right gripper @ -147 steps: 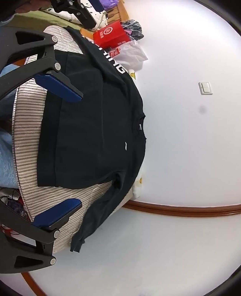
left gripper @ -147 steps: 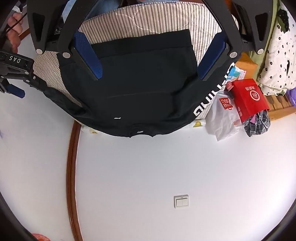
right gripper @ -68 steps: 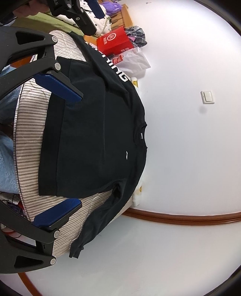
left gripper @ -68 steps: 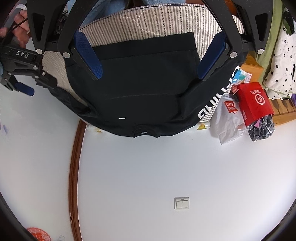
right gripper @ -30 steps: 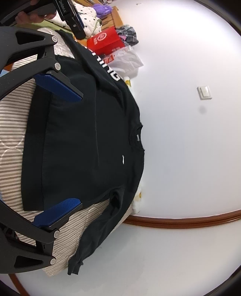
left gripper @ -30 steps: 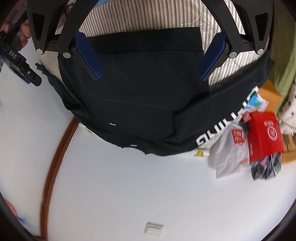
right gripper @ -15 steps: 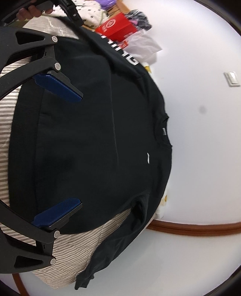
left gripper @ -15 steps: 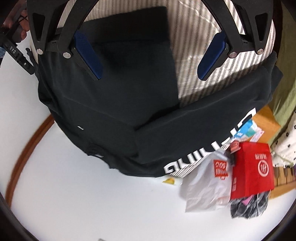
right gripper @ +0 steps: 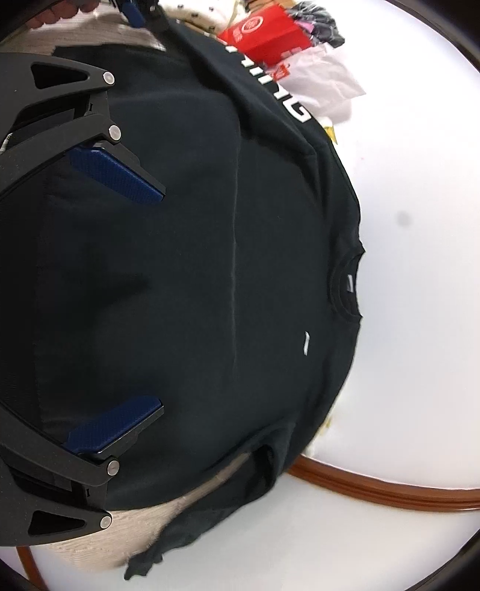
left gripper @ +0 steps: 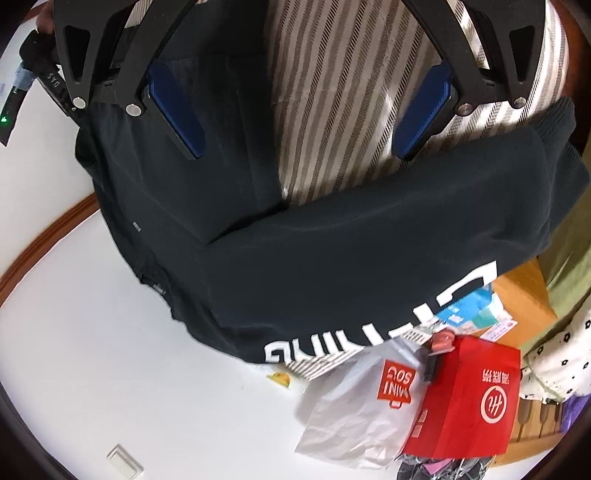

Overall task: Fold small clothes
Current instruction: 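Move the left tool to the lettered sleeve and grasp it, then fold the lettered sleeve across the chest with the left tool, release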

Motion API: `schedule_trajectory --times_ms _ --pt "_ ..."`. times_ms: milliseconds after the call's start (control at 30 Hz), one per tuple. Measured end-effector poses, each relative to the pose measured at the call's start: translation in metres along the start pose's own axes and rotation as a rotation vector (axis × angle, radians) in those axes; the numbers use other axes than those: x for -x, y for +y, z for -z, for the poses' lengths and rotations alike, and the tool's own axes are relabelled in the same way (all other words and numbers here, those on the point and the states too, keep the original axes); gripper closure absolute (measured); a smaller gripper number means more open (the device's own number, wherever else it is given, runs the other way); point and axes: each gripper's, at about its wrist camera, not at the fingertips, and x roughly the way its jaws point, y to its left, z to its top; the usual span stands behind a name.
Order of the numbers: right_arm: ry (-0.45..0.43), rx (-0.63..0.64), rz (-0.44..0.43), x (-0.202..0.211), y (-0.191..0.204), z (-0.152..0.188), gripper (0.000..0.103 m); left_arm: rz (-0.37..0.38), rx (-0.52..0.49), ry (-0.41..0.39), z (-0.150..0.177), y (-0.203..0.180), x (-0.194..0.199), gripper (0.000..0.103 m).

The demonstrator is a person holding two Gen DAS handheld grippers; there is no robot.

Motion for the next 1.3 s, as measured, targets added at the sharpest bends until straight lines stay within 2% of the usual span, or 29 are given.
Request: schedule_trajectory --times_ms 400,567,667,867,967,1067,1133,1200,1300 --pt "0.028 -0.026 0.061 0.002 -0.001 0.003 0.001 0.091 0.06 -0.009 -0.008 0.014 -0.001 0.001" --pt "0.021 -0.039 0.069 0.007 0.002 0.006 0.001 0.185 0.116 -0.028 -0.001 0.024 0.003 0.001" --pt "0.03 -0.022 0.073 0.008 0.005 0.008 0.001 0.214 0.156 -0.038 -0.003 0.03 0.001 0.001" --pt "0.008 0.015 0.12 0.015 0.006 0.01 0.001 0.18 0.173 -0.064 -0.014 0.03 -0.011 0.005" --pt "0.002 0.011 0.133 0.018 0.0 0.011 0.001 0.164 0.21 -0.098 -0.02 0.034 -0.017 0.018" --pt "-0.009 -0.016 0.126 0.022 -0.01 0.011 0.001 0.132 0.227 -0.1 -0.027 0.036 -0.025 0.044" --pt "-0.016 -0.036 0.122 0.023 -0.017 0.01 0.001 0.088 0.216 -0.077 -0.03 0.037 -0.033 0.082" --pt "-0.021 -0.051 0.109 0.024 -0.025 0.009 0.001 0.039 0.198 -0.081 -0.034 0.034 -0.034 0.094" --pt "-0.036 -0.057 0.09 0.025 -0.036 0.005 0.001 0.005 0.13 -0.154 -0.04 0.018 -0.018 0.095"
